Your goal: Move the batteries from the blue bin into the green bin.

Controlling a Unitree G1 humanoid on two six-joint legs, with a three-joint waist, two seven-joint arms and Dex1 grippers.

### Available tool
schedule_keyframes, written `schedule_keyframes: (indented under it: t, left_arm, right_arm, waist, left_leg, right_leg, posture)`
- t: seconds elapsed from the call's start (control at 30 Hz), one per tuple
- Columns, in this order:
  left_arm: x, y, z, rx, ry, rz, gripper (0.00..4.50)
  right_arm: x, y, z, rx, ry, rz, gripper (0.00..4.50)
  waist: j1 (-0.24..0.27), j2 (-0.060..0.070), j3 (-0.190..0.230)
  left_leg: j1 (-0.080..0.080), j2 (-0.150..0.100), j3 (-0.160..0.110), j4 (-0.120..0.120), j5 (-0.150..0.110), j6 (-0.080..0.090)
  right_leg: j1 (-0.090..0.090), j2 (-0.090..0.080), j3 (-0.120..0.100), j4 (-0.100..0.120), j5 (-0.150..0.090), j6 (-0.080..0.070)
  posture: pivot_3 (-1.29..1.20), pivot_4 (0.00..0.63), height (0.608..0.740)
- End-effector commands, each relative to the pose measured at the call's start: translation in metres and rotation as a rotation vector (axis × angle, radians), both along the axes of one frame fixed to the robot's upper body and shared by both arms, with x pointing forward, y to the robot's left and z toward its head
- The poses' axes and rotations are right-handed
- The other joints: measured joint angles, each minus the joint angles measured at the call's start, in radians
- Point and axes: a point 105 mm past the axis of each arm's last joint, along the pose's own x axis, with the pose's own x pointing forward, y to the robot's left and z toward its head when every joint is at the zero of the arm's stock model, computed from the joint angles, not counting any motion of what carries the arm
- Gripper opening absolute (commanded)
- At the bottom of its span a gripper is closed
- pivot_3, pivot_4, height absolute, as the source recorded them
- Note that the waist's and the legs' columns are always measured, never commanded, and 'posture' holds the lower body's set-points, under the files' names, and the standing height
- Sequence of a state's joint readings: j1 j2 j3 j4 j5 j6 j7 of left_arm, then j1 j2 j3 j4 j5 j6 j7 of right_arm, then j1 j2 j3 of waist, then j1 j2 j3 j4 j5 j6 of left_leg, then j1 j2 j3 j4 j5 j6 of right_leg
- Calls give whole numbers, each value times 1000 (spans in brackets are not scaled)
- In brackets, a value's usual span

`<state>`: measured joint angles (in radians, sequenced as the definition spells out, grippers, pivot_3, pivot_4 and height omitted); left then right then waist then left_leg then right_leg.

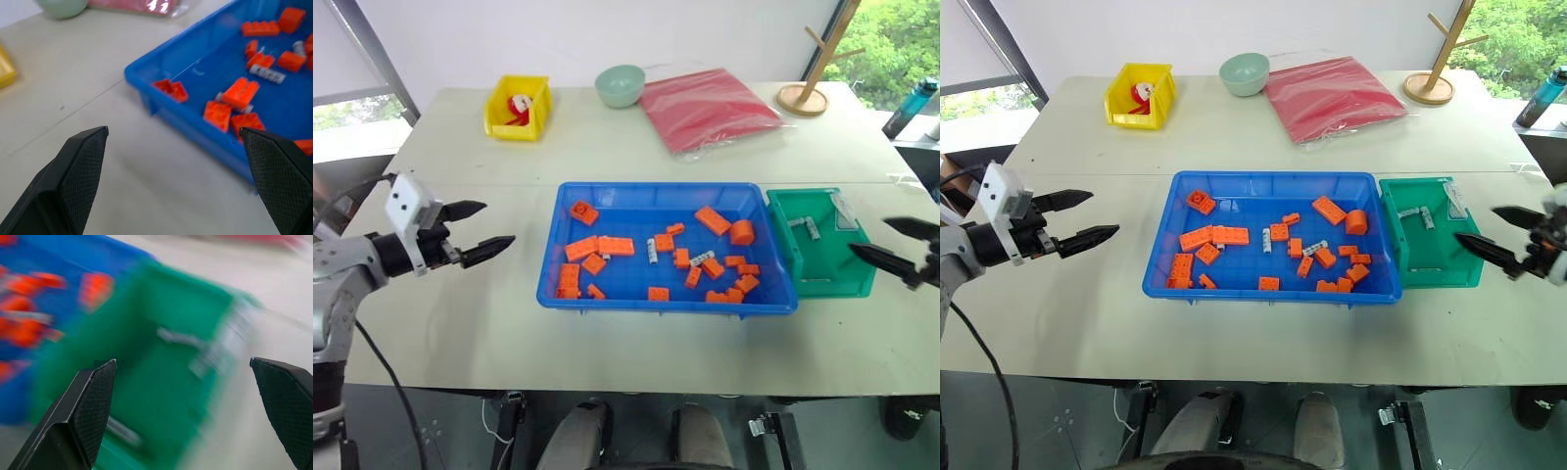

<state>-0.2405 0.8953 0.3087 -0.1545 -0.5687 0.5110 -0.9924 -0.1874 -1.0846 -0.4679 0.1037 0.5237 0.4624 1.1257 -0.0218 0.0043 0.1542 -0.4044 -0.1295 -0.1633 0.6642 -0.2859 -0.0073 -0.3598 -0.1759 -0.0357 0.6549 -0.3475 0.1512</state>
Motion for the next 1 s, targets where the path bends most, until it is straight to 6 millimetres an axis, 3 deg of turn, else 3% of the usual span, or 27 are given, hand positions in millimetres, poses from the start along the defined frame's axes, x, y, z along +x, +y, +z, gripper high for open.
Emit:
schedule_keyframes:
  t: [0.03,0.17,0.3,0.37,0.53,0.63,1.0]
  left_arm:
    - [-11,-16,17,12,-20,-98,4500]
    - [-22,-34,19,50,13,-220,4500]
    - [-30,-49,14,85,42,-308,4500]
    - [-32,-53,13,94,46,-326,4500]
    - [-35,-59,14,92,45,-335,4500]
    - [-39,-60,15,86,45,-325,4500]
    - [-43,-62,16,78,48,-305,4500]
  right_arm:
    - [4,56,26,-43,-45,224,4498]
    - [24,127,38,-53,-62,426,4498]
    - [43,195,18,-97,-17,603,4498]
    - [48,216,6,-111,14,653,4498]
    - [62,252,-34,-173,93,722,4498]
    - [77,269,-43,-149,106,711,4498]
    - [89,298,-76,-196,154,744,4498]
  waist:
    - [-2,0,0]
    - [-5,-1,1]
    - [-3,-1,1]
    - [2,-2,1]
    - [-1,-5,3]
    - [-18,-5,3]
    - [-41,-5,3]
  left_leg:
    - [0,1,0,0,0,0]
    - [-2,3,0,1,0,-1]
    - [-3,4,-1,1,0,-2]
    - [-5,4,-2,0,0,-2]
    - [-7,1,-3,1,1,-2]
    - [-7,1,-3,1,2,-4]
    - [-7,2,-5,1,3,-6]
  right_leg:
    - [0,1,0,-1,0,0]
    - [-2,3,0,-1,0,0]
    - [-3,4,2,-1,0,0]
    - [-5,4,2,0,0,0]
    - [-11,4,6,10,0,-1]
    - [-13,5,6,11,0,-1]
    - [-13,7,6,12,0,-1]
  posture:
    - [0,150,717]
    - [0,150,717]
    - [0,150,717]
    - [0,150,717]
    - [0,150,717]
    - [0,150,717]
    - [0,150,717]
